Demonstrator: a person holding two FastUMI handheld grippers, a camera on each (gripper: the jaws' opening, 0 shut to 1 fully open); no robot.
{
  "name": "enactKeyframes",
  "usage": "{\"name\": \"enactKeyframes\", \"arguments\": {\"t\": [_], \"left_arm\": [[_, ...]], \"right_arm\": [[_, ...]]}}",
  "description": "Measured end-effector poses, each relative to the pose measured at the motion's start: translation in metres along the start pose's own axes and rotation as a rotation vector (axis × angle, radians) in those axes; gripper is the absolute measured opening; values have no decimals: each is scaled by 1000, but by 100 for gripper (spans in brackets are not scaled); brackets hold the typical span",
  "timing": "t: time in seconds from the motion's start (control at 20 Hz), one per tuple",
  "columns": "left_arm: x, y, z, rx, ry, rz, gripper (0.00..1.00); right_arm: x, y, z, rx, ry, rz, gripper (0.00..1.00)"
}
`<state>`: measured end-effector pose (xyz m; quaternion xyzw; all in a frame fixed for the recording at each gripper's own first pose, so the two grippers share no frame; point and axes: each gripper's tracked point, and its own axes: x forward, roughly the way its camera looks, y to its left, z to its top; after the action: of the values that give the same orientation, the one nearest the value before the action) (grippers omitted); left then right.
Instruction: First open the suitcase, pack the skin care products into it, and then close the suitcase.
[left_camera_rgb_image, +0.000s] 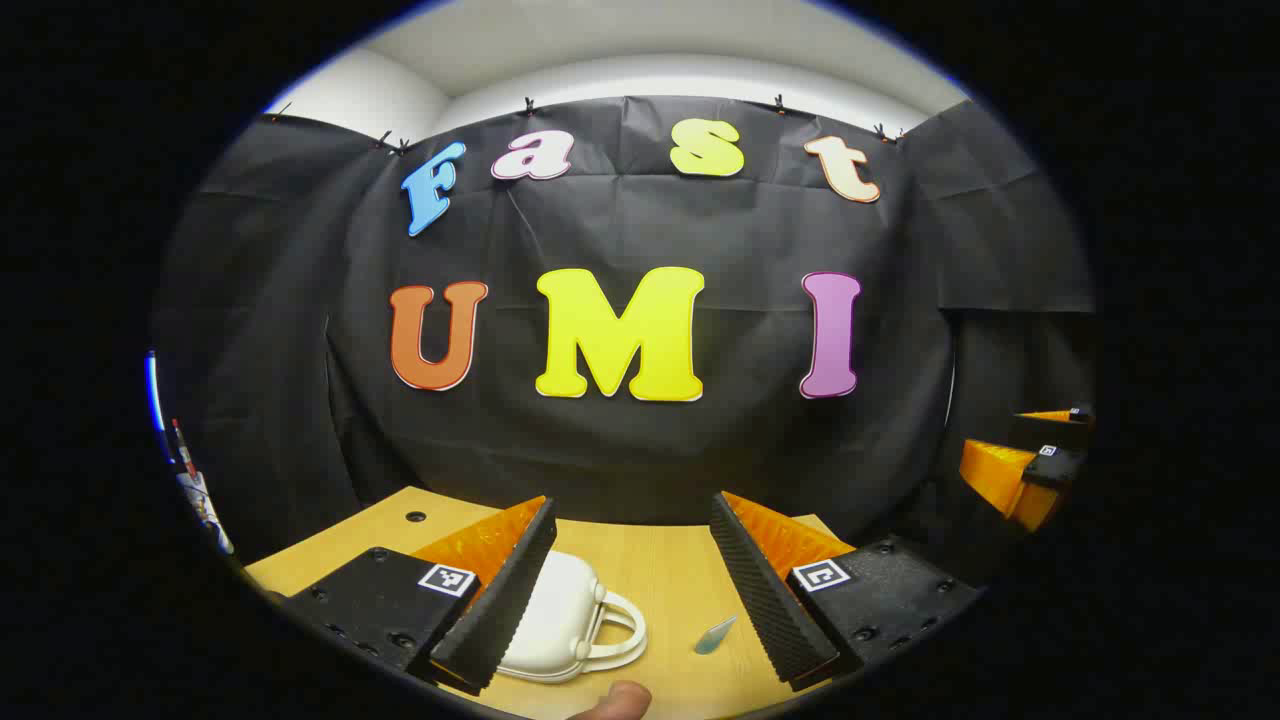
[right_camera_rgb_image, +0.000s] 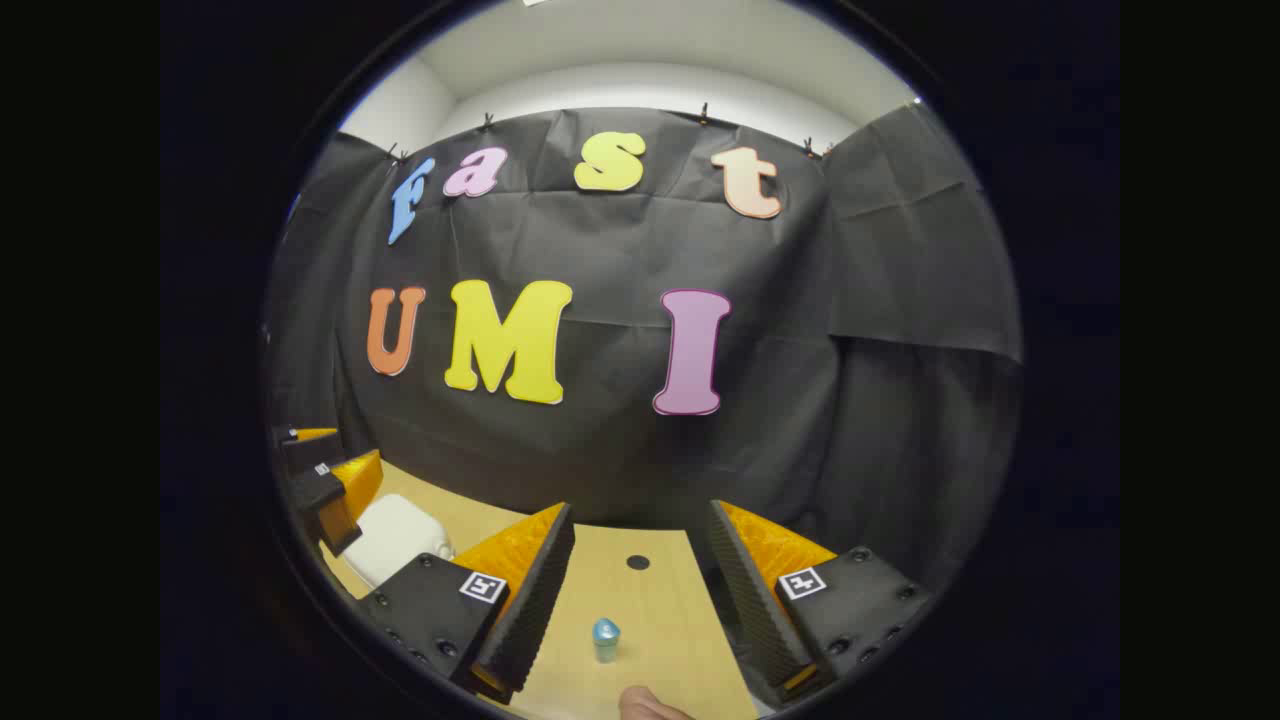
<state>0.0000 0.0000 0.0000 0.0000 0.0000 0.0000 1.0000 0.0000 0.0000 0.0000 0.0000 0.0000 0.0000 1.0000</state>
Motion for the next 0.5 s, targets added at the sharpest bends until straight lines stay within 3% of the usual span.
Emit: {"name": "enactKeyframes", "arguments": {"t": [0.5], "left_arm": [[2,-26,-4,13,8,-56,99]], "right_arm": [[7,-9,-7,28,9,-3,80]]}}
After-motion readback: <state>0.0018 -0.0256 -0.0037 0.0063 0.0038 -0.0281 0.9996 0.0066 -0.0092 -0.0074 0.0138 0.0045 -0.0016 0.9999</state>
